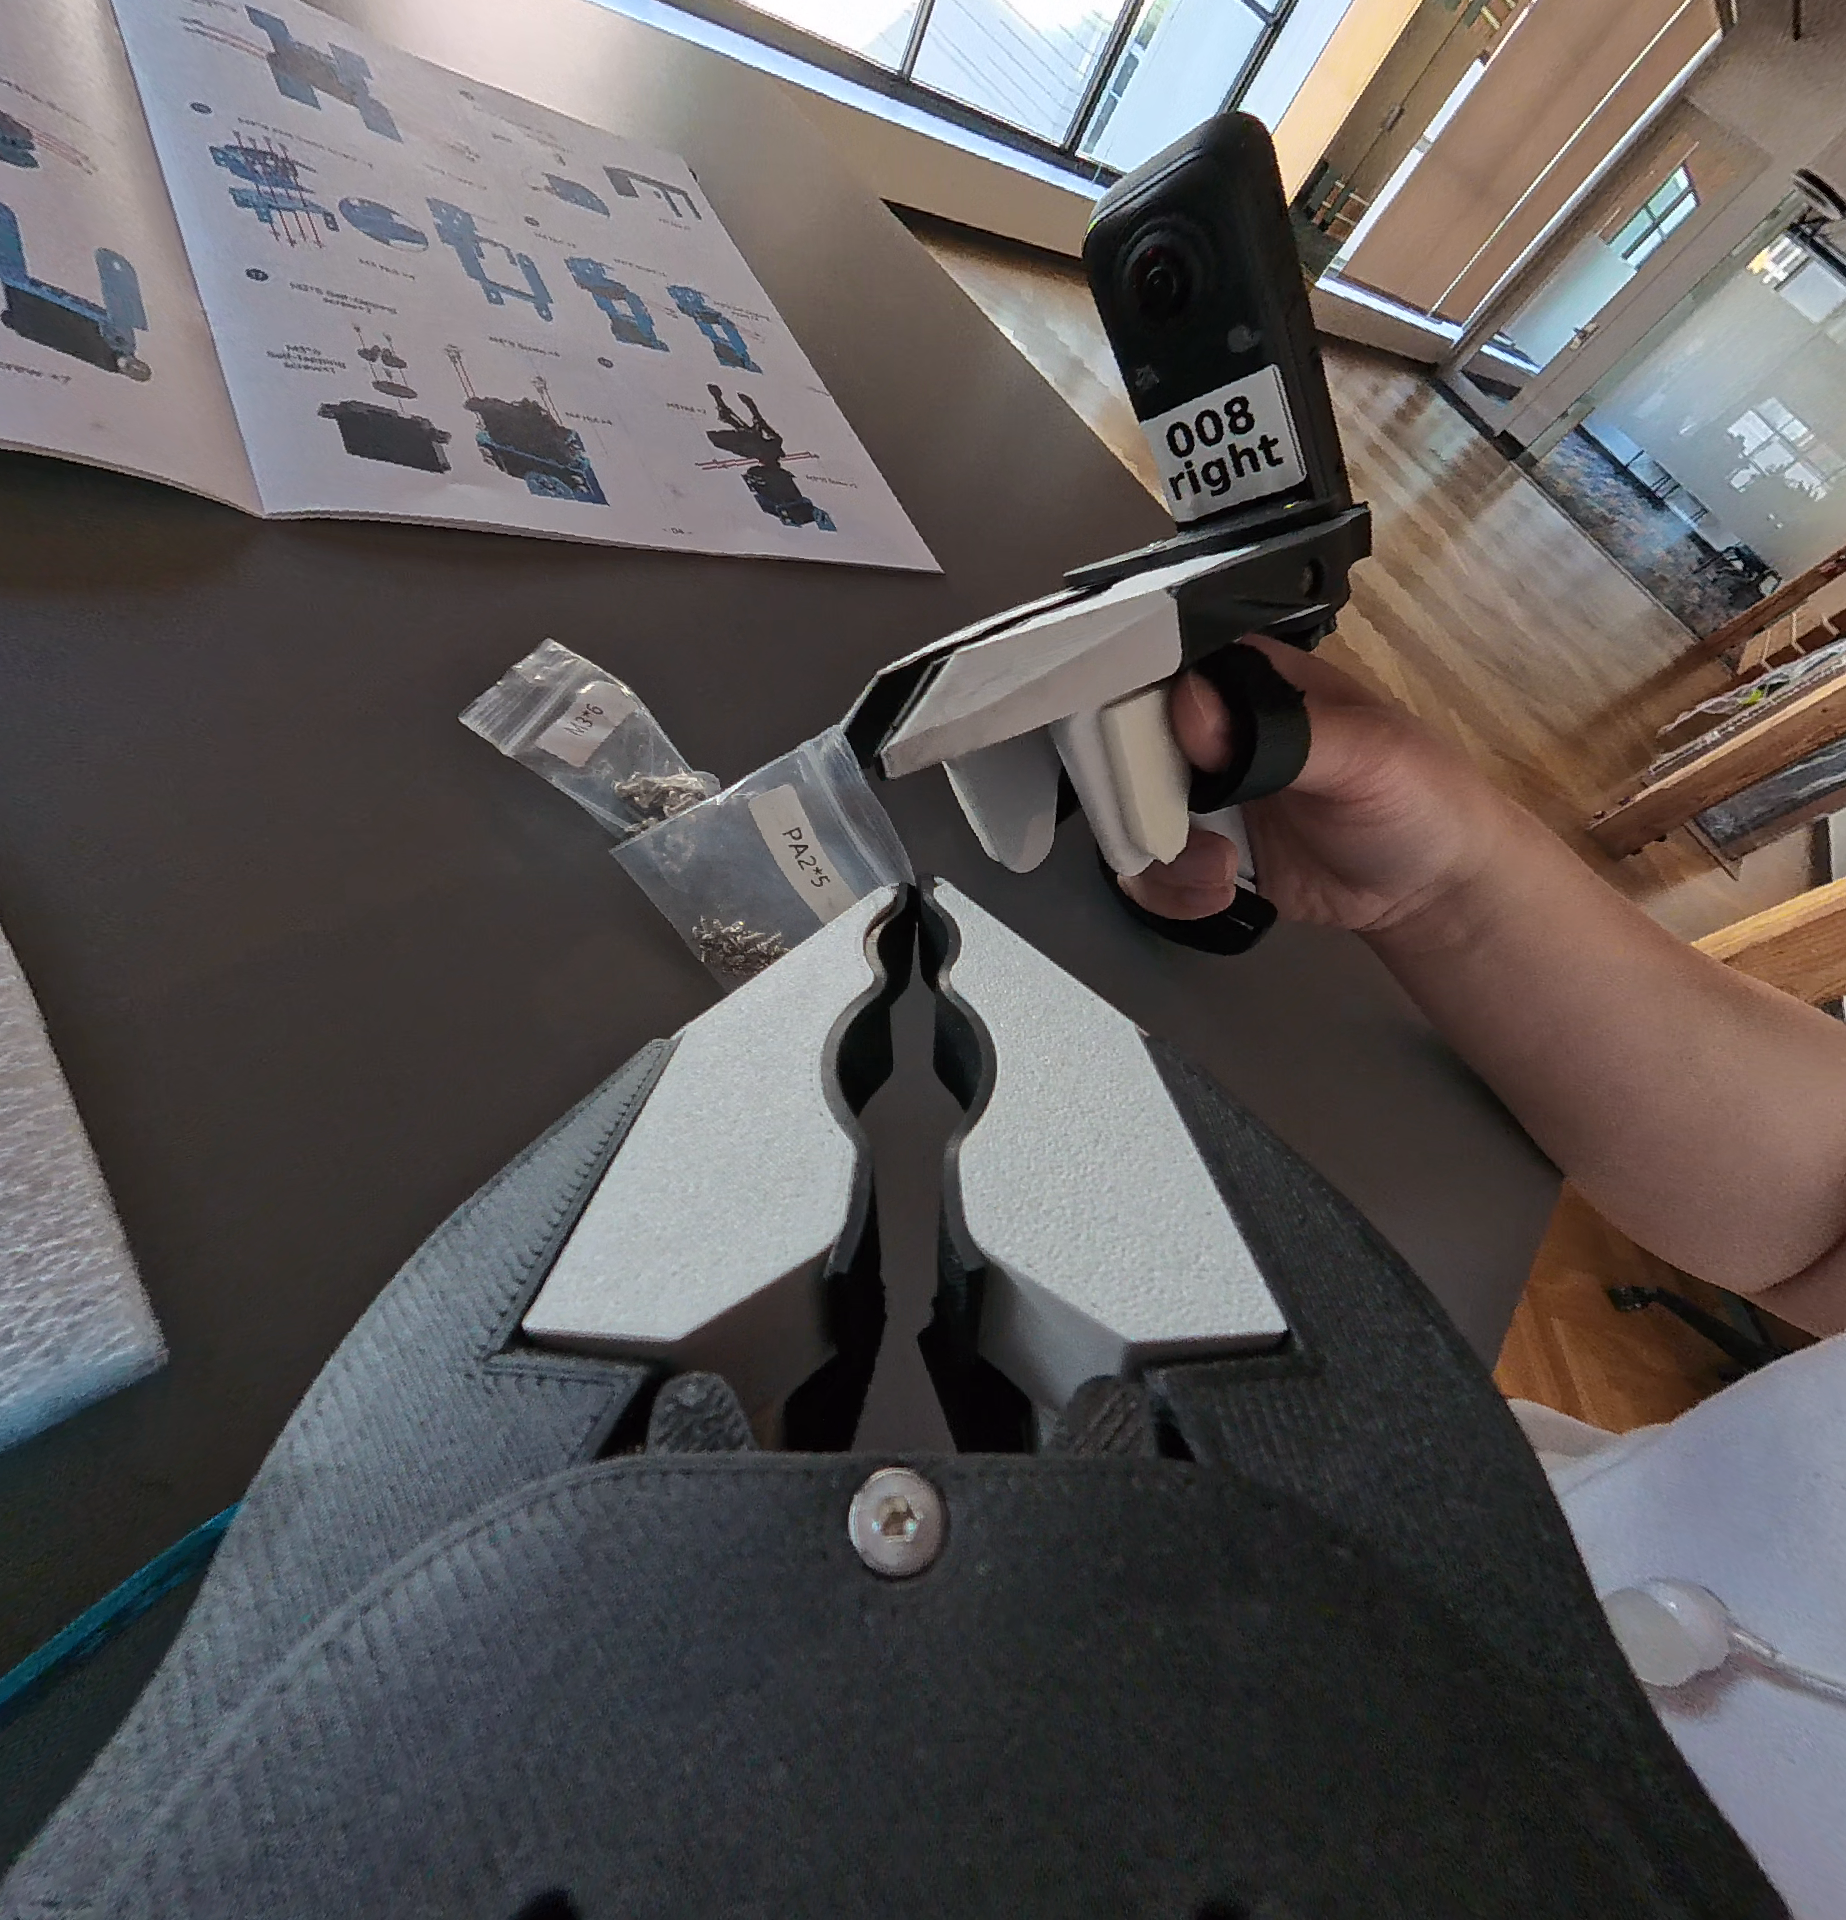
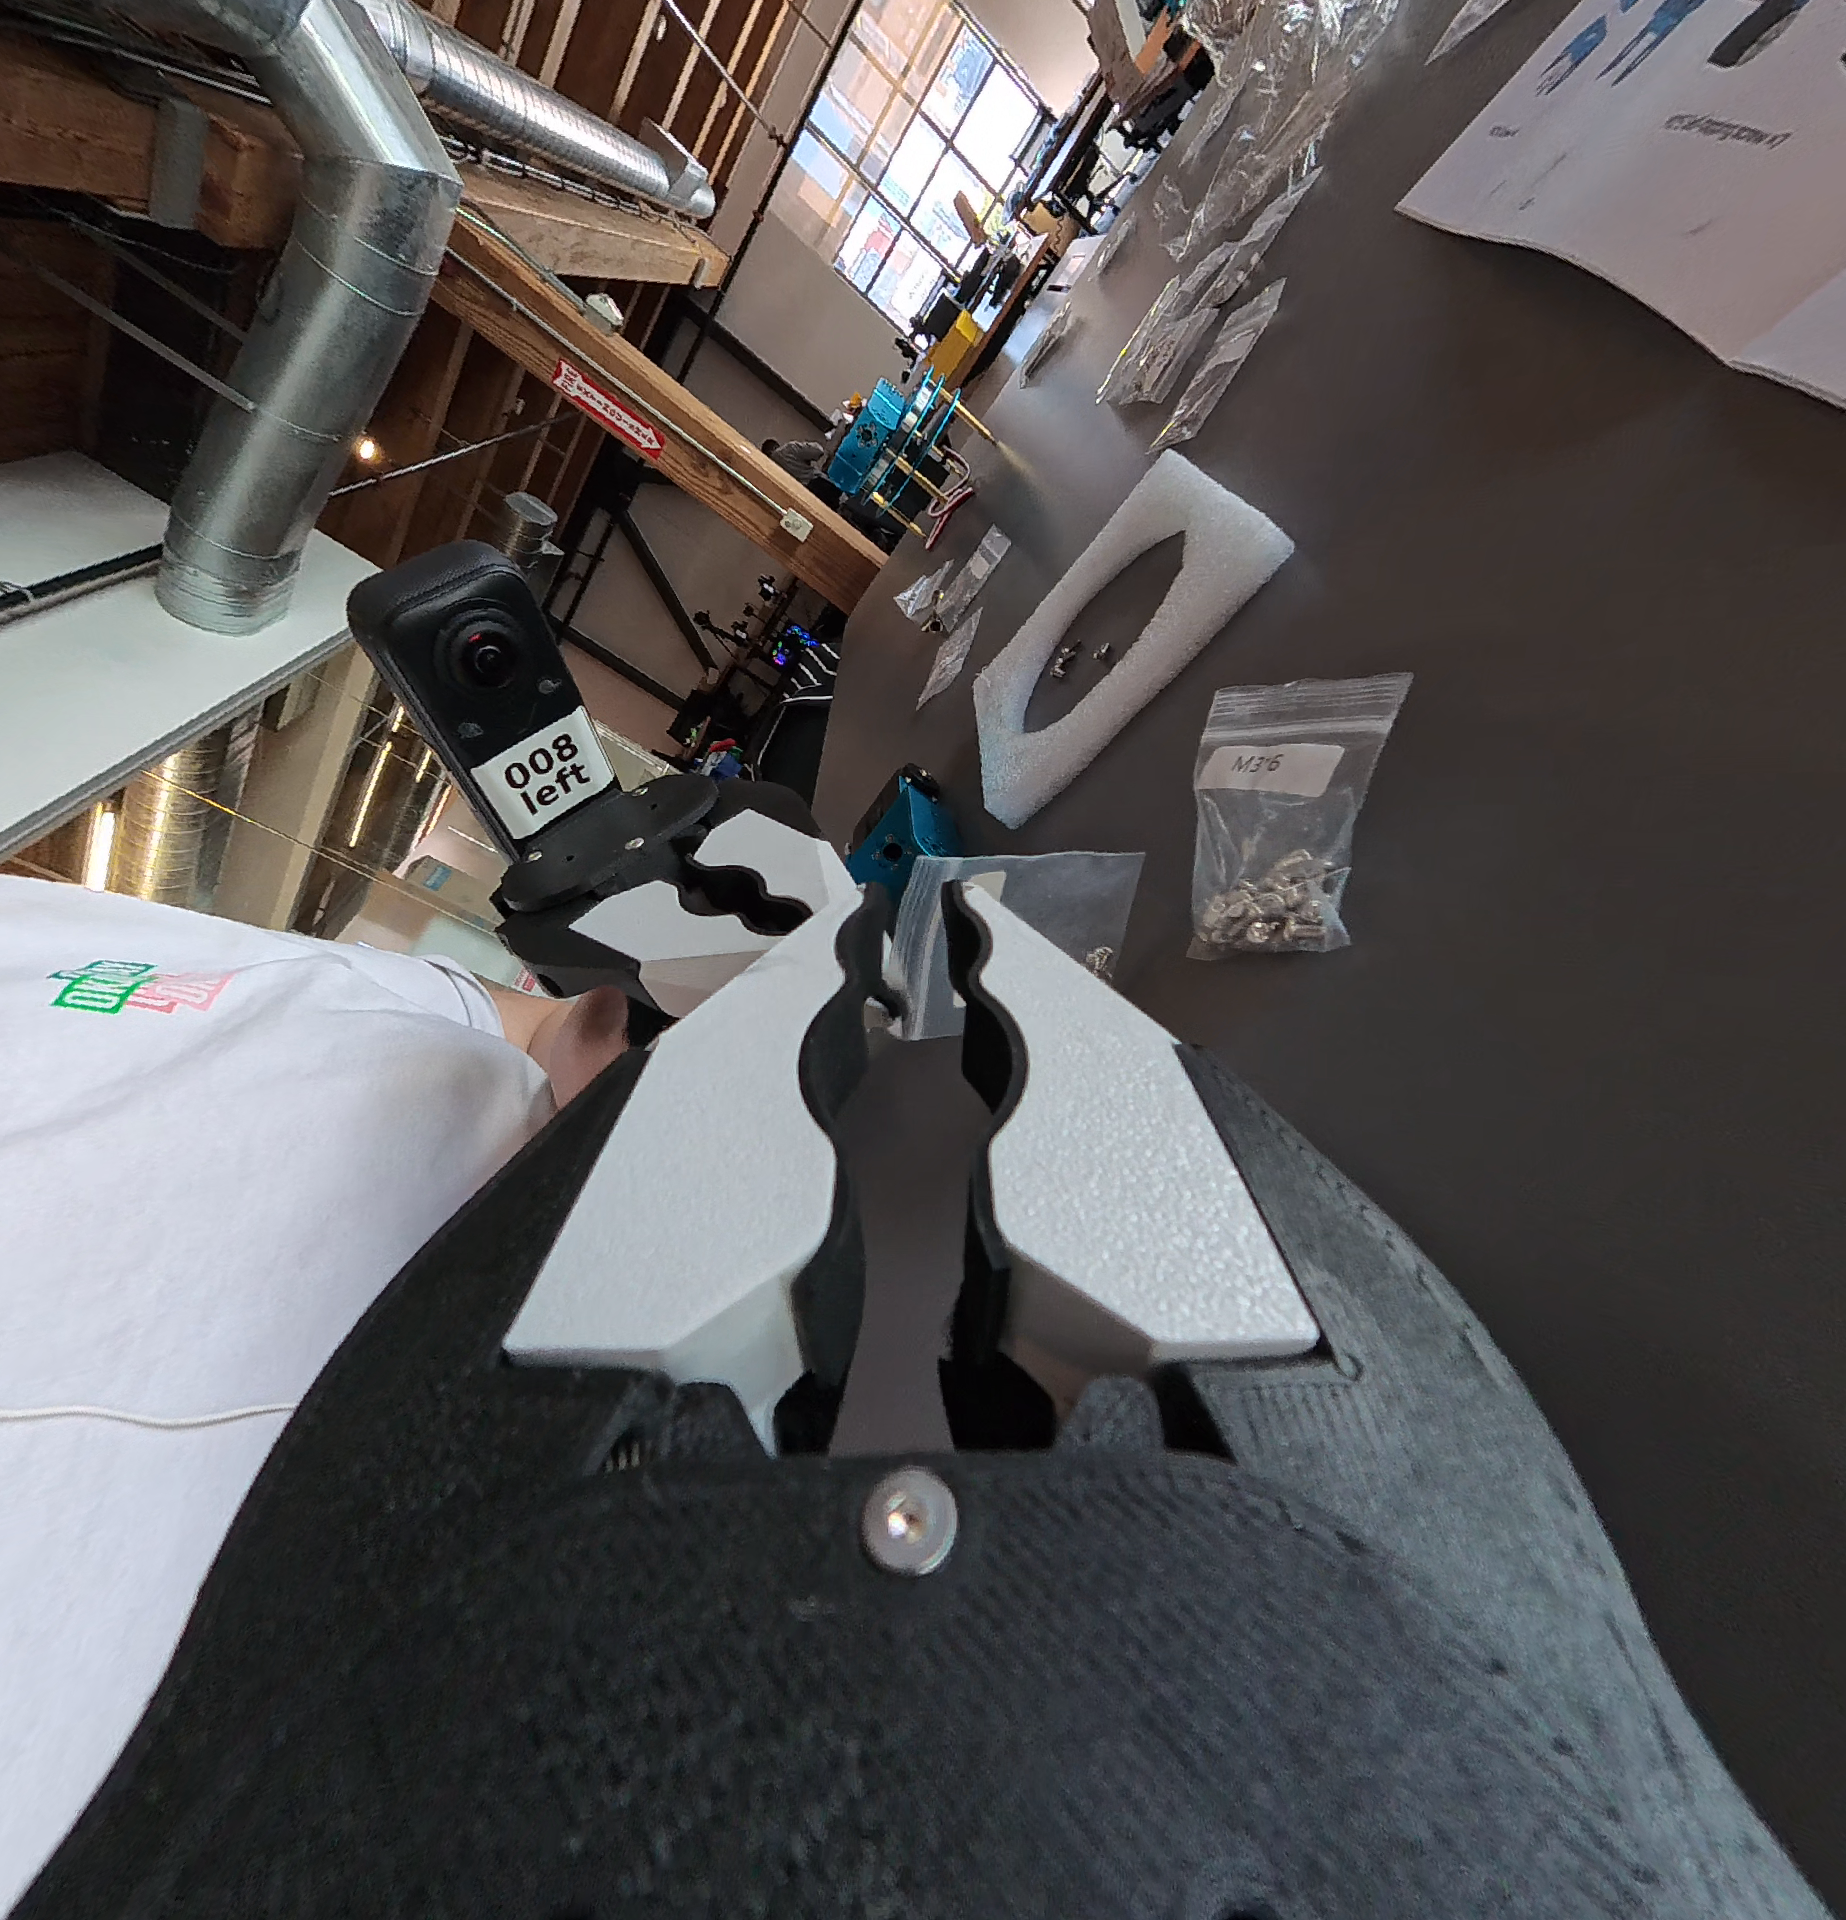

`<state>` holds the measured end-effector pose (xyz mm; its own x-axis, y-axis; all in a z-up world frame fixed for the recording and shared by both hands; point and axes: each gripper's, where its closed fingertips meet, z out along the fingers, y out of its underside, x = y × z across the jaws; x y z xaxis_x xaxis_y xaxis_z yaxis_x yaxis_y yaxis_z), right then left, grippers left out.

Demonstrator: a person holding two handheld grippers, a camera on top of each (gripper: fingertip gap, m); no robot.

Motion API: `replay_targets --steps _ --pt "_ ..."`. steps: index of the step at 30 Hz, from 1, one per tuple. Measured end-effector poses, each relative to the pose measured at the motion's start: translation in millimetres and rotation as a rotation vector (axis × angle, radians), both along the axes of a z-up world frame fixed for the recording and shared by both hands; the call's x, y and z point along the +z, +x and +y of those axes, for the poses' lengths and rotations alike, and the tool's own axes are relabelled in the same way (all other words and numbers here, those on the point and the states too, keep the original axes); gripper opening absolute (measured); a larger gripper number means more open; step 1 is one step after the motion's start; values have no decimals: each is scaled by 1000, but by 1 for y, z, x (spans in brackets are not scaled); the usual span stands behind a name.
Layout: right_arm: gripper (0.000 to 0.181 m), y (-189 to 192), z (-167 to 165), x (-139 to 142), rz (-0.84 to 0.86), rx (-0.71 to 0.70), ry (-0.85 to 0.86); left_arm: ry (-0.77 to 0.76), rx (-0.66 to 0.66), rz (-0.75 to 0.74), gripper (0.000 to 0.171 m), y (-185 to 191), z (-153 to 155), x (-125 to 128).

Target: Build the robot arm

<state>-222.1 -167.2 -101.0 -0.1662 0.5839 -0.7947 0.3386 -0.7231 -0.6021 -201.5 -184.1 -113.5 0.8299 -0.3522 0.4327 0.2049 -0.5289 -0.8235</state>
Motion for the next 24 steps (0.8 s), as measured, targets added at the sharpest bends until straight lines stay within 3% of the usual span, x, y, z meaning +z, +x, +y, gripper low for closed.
replay_targets --steps 24 --pt "5 0 -4 -3 -24 16 20 11 -4 16 0 1 0 0"
